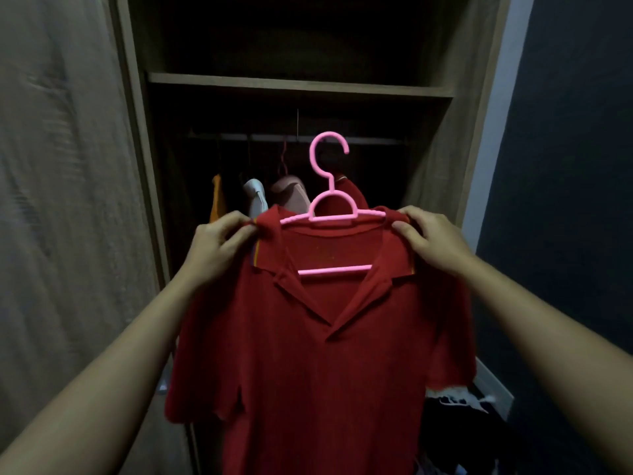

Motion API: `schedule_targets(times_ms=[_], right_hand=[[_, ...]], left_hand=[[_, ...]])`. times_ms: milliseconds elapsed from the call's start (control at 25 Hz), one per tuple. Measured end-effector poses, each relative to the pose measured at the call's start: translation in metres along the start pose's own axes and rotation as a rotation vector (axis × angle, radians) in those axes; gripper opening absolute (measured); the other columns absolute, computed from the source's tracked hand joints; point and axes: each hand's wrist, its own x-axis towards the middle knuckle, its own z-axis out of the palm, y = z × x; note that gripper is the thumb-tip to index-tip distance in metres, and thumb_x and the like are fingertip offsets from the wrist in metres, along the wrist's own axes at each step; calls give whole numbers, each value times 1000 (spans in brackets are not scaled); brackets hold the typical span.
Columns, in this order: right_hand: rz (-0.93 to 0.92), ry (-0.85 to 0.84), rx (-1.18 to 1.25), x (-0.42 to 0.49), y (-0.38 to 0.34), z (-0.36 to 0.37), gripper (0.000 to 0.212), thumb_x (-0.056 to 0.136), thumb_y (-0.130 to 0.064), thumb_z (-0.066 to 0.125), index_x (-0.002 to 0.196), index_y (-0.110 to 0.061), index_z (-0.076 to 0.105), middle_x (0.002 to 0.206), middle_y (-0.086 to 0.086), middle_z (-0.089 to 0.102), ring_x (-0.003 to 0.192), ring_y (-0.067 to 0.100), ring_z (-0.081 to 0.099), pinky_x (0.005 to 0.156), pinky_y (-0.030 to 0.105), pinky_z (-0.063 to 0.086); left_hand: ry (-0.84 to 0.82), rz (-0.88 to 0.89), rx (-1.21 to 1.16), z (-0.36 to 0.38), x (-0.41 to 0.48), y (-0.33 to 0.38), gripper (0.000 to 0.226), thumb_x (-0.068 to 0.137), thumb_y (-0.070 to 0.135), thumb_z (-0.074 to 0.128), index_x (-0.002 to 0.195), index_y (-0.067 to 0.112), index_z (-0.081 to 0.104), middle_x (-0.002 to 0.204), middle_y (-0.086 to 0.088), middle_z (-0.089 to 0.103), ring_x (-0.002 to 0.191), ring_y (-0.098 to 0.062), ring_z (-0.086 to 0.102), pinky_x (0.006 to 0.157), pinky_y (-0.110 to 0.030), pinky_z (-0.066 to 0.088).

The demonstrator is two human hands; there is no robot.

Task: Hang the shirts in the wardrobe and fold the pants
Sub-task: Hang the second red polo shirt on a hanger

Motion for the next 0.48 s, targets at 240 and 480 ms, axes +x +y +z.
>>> schedule_targets(times_ms=[240, 480], right_hand=[[88, 196, 142, -1, 5, 3, 17, 88, -43, 55, 100, -33, 63, 87, -13, 63, 90, 14, 61, 77, 35, 47], [98, 206, 282, 4, 17, -3, 17, 86, -35, 61, 100, -27, 66, 92, -7, 68, 91, 15, 63, 78, 30, 46]], left_hand=[[-4, -109, 78, -17, -9, -13, 13, 86, 33, 66, 91, 43, 61, 86, 28, 65, 83, 15, 58, 75, -6, 43], [-133, -467, -207, -20, -31, -52, 9, 85, 19, 68, 93, 21, 69, 93, -1, 72, 85, -13, 65, 70, -17, 53]])
